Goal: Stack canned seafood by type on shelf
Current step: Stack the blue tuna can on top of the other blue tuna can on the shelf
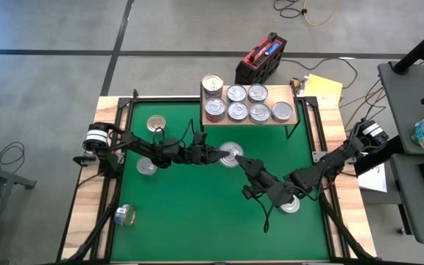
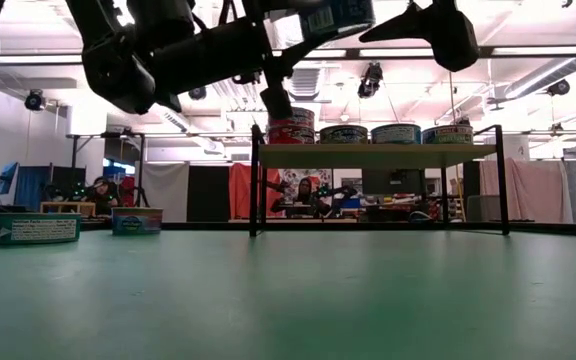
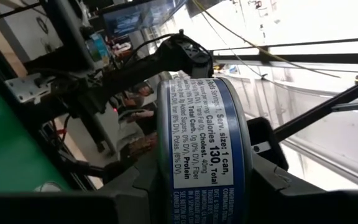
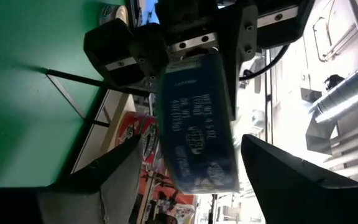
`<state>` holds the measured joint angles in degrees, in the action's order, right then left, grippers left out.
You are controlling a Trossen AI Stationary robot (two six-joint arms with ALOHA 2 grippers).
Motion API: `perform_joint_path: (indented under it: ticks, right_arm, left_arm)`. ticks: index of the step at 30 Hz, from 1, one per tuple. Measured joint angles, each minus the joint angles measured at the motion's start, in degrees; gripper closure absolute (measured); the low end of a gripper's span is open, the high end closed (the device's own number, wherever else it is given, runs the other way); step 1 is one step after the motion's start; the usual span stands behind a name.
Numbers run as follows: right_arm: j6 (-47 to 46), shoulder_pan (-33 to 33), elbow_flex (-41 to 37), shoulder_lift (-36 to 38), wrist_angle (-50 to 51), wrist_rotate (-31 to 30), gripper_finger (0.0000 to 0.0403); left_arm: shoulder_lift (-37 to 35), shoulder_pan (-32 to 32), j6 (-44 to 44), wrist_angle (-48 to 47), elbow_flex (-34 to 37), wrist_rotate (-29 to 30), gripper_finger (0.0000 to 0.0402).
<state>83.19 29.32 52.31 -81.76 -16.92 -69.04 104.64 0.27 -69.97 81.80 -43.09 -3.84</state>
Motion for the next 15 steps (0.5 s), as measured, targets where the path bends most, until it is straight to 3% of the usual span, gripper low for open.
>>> perform_joint_path:
  ticks: [9,15]
  right_arm:
    - [0.23,0.0,0.0,-0.02,0.76,0.0,0.0176]
    - [0.86,0.0,0.0,-0.02,1.74,0.36,0.0221]
  left_arm:
    - [0.0,-0.11,0.39,-0.43,0.0,-0.2,0.0278]
    - [0.0,-0.09,0.76,-0.78,0.0,-0.2,0.0271]
